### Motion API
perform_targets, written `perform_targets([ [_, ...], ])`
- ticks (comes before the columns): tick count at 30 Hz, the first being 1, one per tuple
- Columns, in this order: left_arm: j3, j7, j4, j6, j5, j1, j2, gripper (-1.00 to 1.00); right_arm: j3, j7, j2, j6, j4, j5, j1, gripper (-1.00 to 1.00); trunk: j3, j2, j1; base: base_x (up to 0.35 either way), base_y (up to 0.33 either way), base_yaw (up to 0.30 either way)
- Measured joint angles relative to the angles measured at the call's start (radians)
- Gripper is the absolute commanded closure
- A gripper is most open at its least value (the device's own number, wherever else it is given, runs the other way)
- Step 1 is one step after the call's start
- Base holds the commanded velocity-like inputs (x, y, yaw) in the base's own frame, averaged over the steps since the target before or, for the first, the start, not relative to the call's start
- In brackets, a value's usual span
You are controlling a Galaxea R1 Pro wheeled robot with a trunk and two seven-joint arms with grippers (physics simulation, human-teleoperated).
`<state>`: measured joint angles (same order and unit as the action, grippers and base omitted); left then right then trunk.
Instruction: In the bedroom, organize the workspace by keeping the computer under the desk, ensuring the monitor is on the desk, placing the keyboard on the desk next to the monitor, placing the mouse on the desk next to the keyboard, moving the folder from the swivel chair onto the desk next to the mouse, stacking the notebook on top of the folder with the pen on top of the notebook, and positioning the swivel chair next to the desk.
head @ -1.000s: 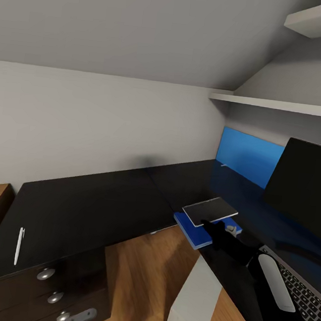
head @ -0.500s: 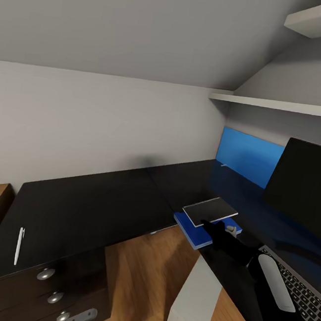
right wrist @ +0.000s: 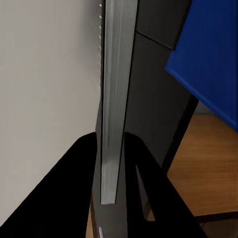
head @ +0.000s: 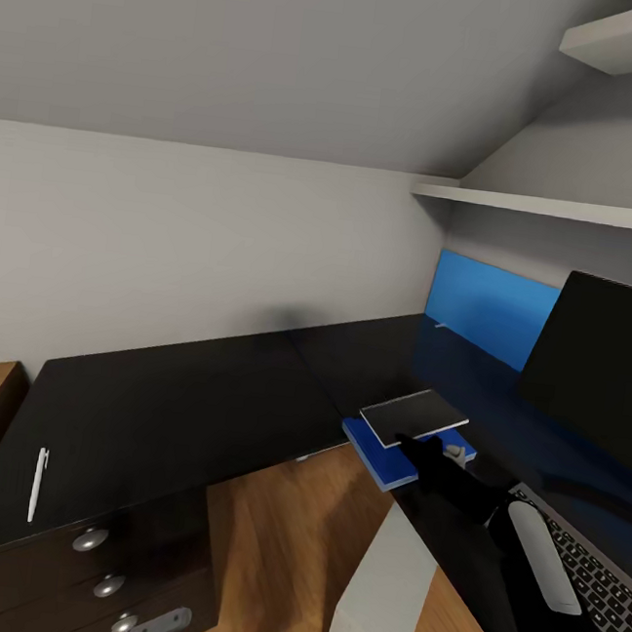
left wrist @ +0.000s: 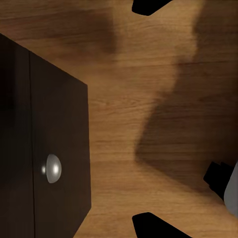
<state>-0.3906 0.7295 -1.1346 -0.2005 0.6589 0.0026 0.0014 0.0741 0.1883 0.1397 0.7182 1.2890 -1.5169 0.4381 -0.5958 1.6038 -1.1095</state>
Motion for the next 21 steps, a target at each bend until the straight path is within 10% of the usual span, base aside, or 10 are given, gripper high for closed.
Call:
perform_targets([
  [21,0.0,-0.001,0.0,0.047,0.001,-0.001,0.0,-1.0,0.0,0.001,0.0,0.0,-0.031,0.0,0.0,1.0,0.0,0.0,0.0,0.0,0.0,0.0],
])
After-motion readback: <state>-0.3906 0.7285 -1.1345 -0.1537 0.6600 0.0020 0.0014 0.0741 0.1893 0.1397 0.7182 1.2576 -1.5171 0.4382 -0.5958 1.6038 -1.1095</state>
